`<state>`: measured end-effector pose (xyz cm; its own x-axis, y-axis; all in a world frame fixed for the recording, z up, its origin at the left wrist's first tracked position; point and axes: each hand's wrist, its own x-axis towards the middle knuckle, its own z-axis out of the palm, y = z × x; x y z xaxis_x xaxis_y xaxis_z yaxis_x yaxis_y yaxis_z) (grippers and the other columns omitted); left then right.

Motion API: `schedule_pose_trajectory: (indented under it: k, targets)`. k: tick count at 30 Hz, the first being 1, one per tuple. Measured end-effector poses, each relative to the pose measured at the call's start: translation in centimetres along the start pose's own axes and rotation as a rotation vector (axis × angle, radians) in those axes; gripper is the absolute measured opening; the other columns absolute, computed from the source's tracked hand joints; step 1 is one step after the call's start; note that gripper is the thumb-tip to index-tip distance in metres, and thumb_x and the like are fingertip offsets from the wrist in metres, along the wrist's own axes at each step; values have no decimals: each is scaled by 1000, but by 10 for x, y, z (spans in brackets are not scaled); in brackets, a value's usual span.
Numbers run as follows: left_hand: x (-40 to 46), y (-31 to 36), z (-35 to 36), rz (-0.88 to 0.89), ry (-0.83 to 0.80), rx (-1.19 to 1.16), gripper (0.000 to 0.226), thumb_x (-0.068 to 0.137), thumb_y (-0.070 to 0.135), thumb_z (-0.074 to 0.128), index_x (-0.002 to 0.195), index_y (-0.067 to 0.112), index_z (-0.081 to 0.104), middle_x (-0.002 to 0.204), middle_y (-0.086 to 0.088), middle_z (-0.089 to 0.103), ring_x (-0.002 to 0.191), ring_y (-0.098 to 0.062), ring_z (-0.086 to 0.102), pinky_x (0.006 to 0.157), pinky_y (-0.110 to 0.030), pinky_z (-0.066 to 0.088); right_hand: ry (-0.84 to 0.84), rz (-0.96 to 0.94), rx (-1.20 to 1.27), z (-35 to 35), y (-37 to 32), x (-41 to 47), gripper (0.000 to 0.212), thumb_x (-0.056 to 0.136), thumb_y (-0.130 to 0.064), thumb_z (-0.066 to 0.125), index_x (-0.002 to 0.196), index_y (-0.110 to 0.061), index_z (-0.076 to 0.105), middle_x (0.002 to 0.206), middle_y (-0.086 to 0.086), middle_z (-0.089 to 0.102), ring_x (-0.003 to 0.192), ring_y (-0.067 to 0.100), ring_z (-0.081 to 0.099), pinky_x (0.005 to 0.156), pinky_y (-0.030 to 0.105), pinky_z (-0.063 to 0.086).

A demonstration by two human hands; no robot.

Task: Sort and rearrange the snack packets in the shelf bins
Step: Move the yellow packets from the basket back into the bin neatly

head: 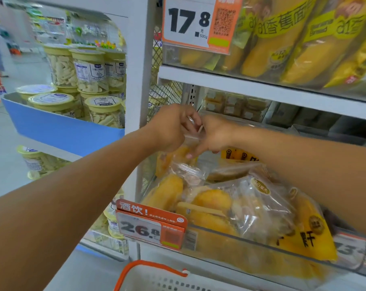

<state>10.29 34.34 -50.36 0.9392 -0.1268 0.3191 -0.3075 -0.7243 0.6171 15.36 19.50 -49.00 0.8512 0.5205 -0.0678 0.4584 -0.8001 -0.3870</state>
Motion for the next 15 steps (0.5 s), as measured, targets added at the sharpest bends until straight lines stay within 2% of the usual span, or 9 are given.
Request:
schedule_pose_trajectory:
  k: [3,5,8,10,12,13,15]
  targets:
    - [6,4,-2,-2,-56,81,47,71,-22,54,91,17,70,86,0,73,70,-6,66,48,-6,40,-123,153,238,12,3,7,63,70,-35,90,118,-8,60,100,9,69,82,20,74,75,39,64]
    - [12,7,-5,40,-85,221,41,70,-15,68,97,17,71,91,3,72,83,-12,68,53,-11,44,-190,216,460,21,7,3,52,82,-37,81,120,-10,58,98,8,66,80,23,74,79,39,63]
    - [21,7,-12,60,-81,606,41,76,-4,75,111,16,67,103,-2,58,103,-25,61,74,-28,45,-81,206,623,29,15,7,26,91,-30,74,97,-7,63,90,11,66,71,25,71,68,38,63]
    - [23,7,-15,4,-99,862,38,80,2,74,115,10,62,112,-11,56,109,-32,59,80,-37,48,147,132,420,30,21,15,26,92,-26,73,78,-6,63,81,16,67,68,29,69,68,43,63]
    - [22,8,-14,-15,-110,1063,33,85,10,71,116,8,59,117,-12,57,112,-33,58,76,-40,46,390,26,115,30,25,17,37,91,-27,73,61,-11,60,68,9,63,70,28,66,64,30,55]
    - [21,9,-12,-3,-102,1125,29,88,12,69,115,9,59,118,-11,58,114,-32,56,77,-40,45,443,1,82,32,23,14,42,91,-28,73,55,-15,56,63,4,59,69,26,64,59,25,50]
    - [22,9,-10,25,-58,1196,18,89,7,61,107,10,59,116,-10,59,114,-31,54,81,-40,42,390,0,142,39,21,8,46,93,-29,71,52,-20,52,59,2,58,67,25,66,62,30,55]
